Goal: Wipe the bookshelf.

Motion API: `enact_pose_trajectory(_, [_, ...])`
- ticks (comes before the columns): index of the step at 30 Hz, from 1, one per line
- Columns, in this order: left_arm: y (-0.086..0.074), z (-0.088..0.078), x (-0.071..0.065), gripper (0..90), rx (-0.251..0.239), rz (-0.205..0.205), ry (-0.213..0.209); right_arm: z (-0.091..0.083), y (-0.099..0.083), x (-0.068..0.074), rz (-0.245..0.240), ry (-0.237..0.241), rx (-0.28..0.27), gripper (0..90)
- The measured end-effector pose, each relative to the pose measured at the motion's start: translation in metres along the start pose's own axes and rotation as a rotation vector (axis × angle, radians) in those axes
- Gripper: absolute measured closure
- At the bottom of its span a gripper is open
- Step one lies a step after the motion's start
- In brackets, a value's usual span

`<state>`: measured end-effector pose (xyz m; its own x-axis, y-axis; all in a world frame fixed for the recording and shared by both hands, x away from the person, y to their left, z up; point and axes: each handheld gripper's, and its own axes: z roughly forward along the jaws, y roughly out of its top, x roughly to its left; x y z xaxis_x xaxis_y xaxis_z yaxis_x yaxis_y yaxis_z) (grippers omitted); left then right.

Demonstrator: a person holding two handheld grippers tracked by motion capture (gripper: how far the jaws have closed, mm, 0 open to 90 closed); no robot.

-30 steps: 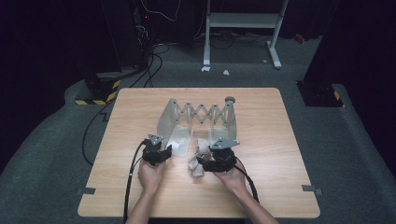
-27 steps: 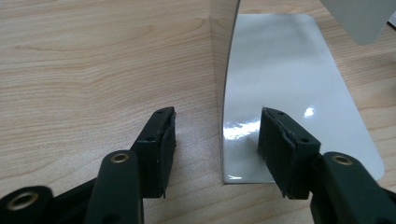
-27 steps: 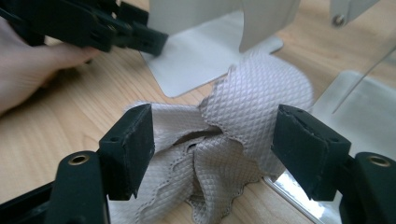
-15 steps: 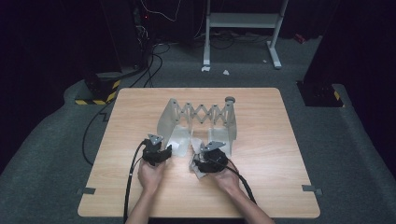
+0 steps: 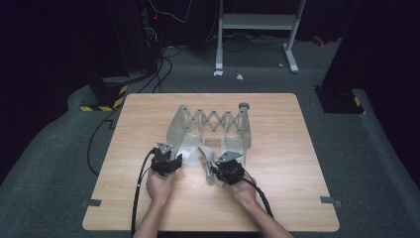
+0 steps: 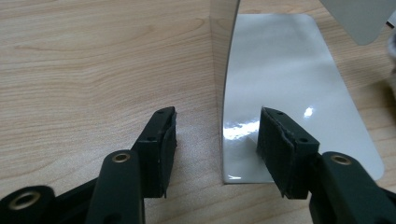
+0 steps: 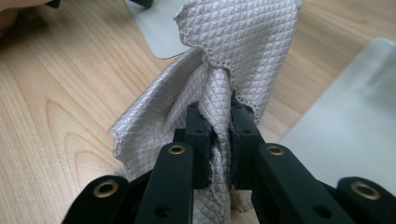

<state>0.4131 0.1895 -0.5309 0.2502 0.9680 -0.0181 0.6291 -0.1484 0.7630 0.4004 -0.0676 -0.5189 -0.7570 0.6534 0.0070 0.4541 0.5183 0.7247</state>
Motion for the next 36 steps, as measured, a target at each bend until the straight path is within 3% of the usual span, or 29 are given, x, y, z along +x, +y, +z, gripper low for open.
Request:
enact_pose_trajectory(6, [0.000,0.000,0.000,47.7,-0.002,-0.003,0.000,-0.018,-0.005,-0.016,0.039,-0.048,-0.030,82.3])
enact_pose_trajectory(10, [0.000,0.000,0.000,48.1,-0.001,-0.001,0.001,-0.025,-0.009,-0.029,0.076,-0.099,-0.012,82.5])
enact_pose_trajectory(15, [0.000,0.000,0.000,48.1,-0.002,-0.002,0.000,-0.026,-0.015,-0.042,0.105,-0.148,0.021,82.7])
enact_pose_trajectory(24, [0.000,0.000,0.000,48.9,-0.003,-0.001,-0.001,-0.026,-0.020,-0.050,0.122,-0.180,0.042,82.8])
enact_pose_trajectory(29, [0.000,0.000,0.000,53.1,-0.006,0.007,-0.011,-0.028,-0.023,-0.055,0.128,-0.197,0.046,82.8])
enact_pose_trajectory(36, [0.000,-0.001,-0.001,67.3,-0.011,0.018,-0.038,-0.032,-0.025,-0.061,0.149,-0.229,0.051,82.8])
